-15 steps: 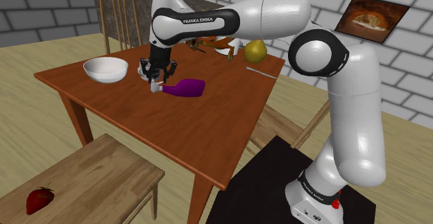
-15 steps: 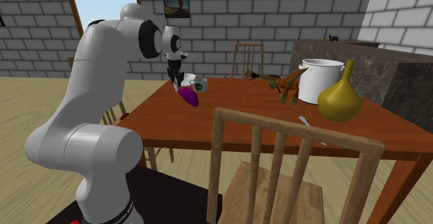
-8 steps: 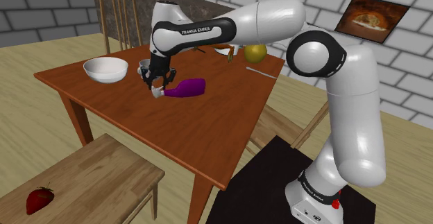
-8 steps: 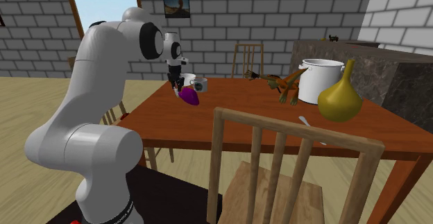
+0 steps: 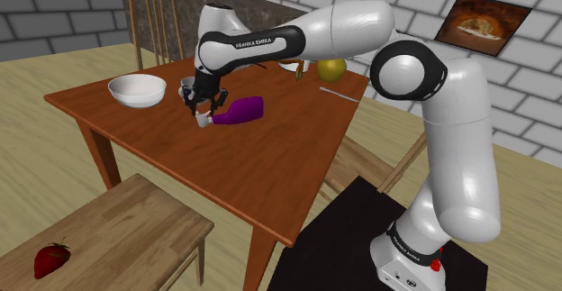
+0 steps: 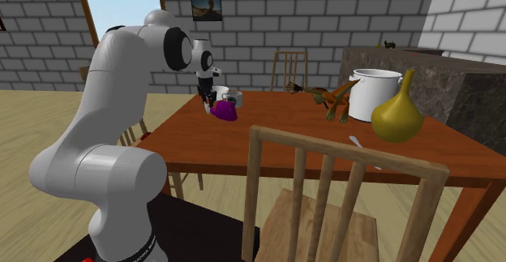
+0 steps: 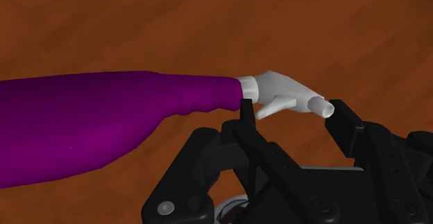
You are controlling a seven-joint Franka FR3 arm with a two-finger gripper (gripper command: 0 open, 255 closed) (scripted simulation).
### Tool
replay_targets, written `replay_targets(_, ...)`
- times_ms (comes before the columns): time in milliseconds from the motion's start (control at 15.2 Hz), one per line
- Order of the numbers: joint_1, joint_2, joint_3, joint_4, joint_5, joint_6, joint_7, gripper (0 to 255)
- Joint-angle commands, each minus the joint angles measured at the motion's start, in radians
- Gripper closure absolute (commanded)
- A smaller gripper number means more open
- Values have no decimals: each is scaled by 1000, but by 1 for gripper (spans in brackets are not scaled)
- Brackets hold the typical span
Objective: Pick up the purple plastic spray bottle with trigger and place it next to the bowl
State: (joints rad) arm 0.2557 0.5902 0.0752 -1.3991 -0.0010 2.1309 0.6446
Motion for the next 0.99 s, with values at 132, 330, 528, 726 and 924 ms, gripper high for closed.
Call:
replay_targets(132,2,23,1,-30,2,3,0,255)
replay_targets(330,-3,42,0,5,3,-13,-7,0)
replay_targets(528,-3,75,-1,77,1,-52,-10,0)
replay_targets(726,-1,-8,2,-14,3,-45,-1,0)
replay_targets(924,-3,-33,3,7,5,-90,-2,0)
